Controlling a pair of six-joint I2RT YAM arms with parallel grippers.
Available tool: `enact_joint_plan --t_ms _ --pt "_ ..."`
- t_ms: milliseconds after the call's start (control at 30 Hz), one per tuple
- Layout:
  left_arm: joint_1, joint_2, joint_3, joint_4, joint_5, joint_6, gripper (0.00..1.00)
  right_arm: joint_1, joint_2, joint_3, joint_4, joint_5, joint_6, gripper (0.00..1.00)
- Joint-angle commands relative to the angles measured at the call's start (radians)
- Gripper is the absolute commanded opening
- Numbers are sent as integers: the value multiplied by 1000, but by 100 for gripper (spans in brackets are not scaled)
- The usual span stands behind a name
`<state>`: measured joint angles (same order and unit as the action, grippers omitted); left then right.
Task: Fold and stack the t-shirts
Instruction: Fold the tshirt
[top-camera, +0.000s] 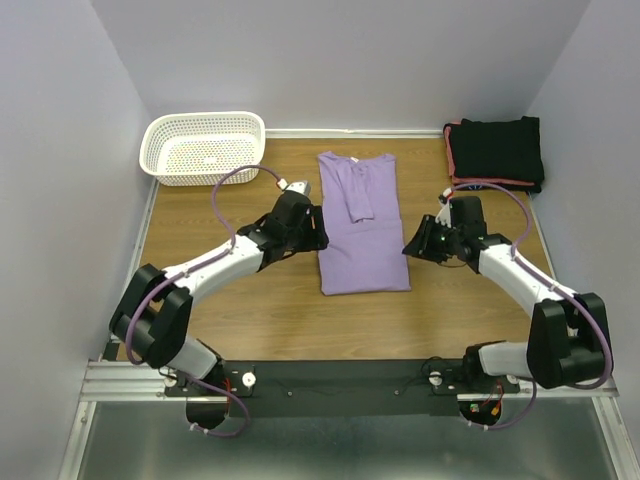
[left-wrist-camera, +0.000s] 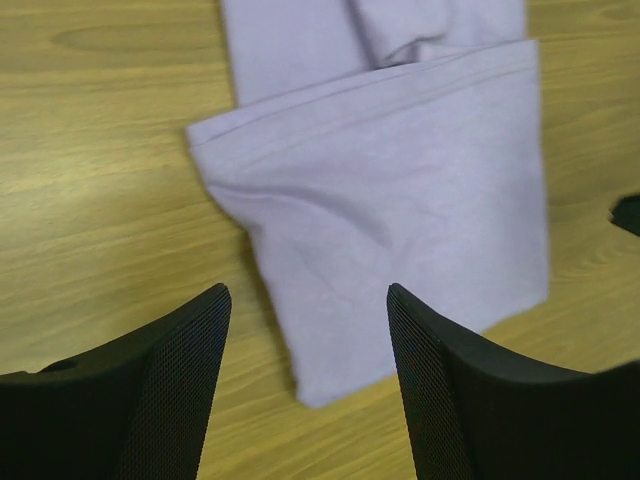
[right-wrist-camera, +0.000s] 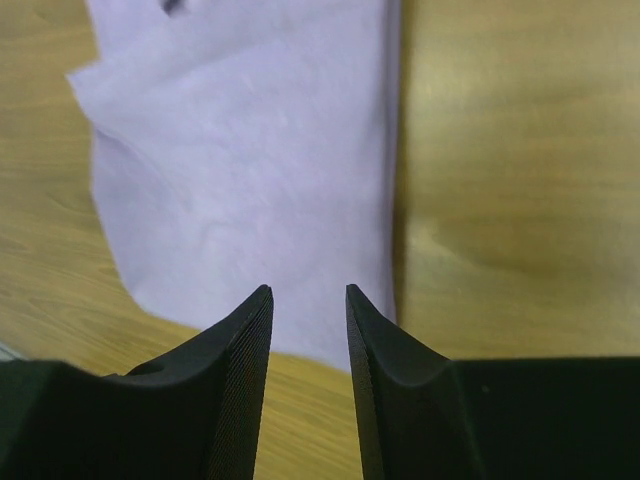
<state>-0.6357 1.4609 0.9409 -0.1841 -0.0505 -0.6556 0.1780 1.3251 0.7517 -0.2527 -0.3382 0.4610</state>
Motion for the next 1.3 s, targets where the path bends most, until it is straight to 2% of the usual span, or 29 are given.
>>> enact_joint_plan --t_ms 0,200,367,467,633,700,733,767,867,1267 --pt "18 105 18 3 -109 10 72 12 -58 -61 -88 57 -38 43" --pt "48 303 153 -6 -109 62 63 12 -98 -81 -94 44 -47 44" --pt "62 397 235 -25 -112 82 57 12 -119 -95 -95 42 -51 44" --pt "64 438 269 -26 -106 103 47 12 -116 -101 -97 42 -56 44" --pt "62 486 306 -37 -88 126 38 12 -112 -101 -99 44 -59 44" --pt "64 489 306 -35 -80 128 31 12 -112 -100 -97 48 -61 44" --pt "64 486 311 -34 -81 134 21 11 -112 -100 -97 48 -61 44" --pt "62 481 314 -29 -83 139 17 12 -109 -98 -97 50 -62 44" --pt "64 461 329 -3 -78 190 9 12 -106 -103 -97 48 -62 44" --pt "64 481 371 132 -20 300 8 12 -89 -123 -95 54 -73 44"
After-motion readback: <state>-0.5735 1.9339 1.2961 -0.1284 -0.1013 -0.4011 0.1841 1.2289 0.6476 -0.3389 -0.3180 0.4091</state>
